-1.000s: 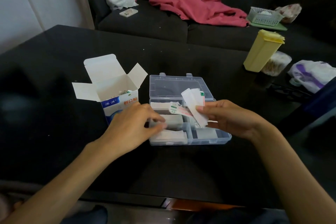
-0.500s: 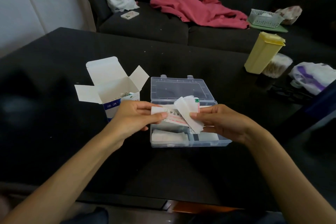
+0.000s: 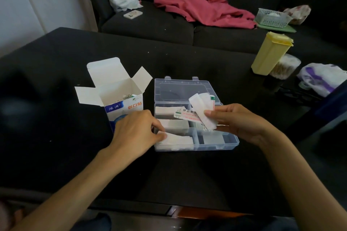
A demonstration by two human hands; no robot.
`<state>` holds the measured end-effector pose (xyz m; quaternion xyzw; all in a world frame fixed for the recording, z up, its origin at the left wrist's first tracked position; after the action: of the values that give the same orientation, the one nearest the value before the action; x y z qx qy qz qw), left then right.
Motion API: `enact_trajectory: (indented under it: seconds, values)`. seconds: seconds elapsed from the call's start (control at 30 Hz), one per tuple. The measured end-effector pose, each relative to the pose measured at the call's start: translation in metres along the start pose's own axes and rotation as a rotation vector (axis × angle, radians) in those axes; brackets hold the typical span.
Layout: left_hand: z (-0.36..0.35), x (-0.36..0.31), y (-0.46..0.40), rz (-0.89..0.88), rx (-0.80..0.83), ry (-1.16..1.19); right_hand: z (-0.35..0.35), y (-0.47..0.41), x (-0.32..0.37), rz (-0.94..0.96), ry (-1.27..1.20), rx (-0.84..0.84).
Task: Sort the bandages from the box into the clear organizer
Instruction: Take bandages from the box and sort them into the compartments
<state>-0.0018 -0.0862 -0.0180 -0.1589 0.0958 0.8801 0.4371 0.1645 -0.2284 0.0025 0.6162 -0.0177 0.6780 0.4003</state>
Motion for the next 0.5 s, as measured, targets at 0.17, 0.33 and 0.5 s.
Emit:
enact_trajectory:
  seconds: [0.17, 0.33, 0.5]
  values:
    - [0.001, 0.004, -0.001, -0.032, -0.002, -0.017, -0.001, 0.001, -0.001, -0.019, -0.014, 0.076]
    - [0.003, 0.0, 0.0, -0.127, -0.035, 0.018, -0.002, 0.001, 0.0, -0.027, -0.036, 0.089]
    - [0.021, -0.009, 0.008, -0.439, -0.325, 0.107, -0.01, 0.0, -0.002, -0.072, -0.089, 0.152]
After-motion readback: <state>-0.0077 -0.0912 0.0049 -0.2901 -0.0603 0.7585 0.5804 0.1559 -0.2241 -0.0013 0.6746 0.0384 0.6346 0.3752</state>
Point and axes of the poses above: each hand's wrist, its own y-axis away from the middle knuckle, its own z-axis out of the back of the hand, x = y × z, the point moved 3 cm from there along -y, towards the middle knuckle
